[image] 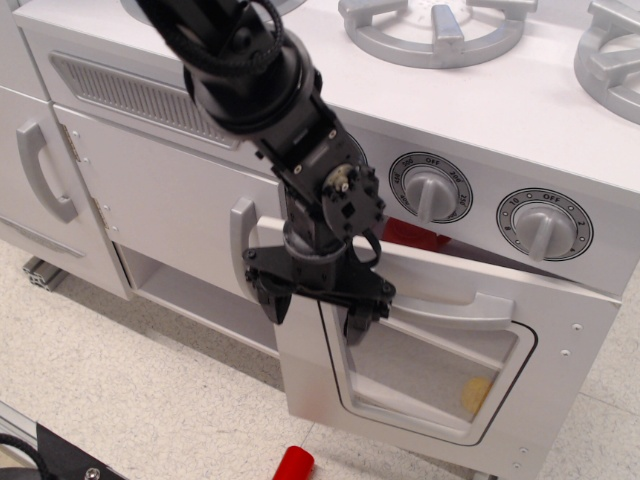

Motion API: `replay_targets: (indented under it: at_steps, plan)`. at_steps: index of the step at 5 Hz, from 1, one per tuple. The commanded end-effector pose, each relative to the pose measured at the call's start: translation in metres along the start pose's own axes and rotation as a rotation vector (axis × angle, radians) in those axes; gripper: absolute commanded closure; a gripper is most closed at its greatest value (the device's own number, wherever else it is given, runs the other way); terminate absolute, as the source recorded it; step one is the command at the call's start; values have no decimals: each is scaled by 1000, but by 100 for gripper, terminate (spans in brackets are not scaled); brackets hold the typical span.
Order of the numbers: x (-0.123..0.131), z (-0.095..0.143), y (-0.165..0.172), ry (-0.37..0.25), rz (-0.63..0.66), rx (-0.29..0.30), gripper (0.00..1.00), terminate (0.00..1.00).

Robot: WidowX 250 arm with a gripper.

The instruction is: Close oven

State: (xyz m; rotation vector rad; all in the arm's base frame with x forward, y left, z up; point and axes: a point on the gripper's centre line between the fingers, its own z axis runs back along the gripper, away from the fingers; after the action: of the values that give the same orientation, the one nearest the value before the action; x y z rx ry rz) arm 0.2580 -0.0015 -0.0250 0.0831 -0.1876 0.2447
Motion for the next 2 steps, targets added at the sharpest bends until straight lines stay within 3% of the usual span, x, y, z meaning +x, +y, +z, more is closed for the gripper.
replay_targets:
  at_steps: [1, 2]
  plan:
    - [28, 14, 7, -82, 81, 7, 0, 0]
    - [37, 15, 9, -84, 117, -4, 0, 0]
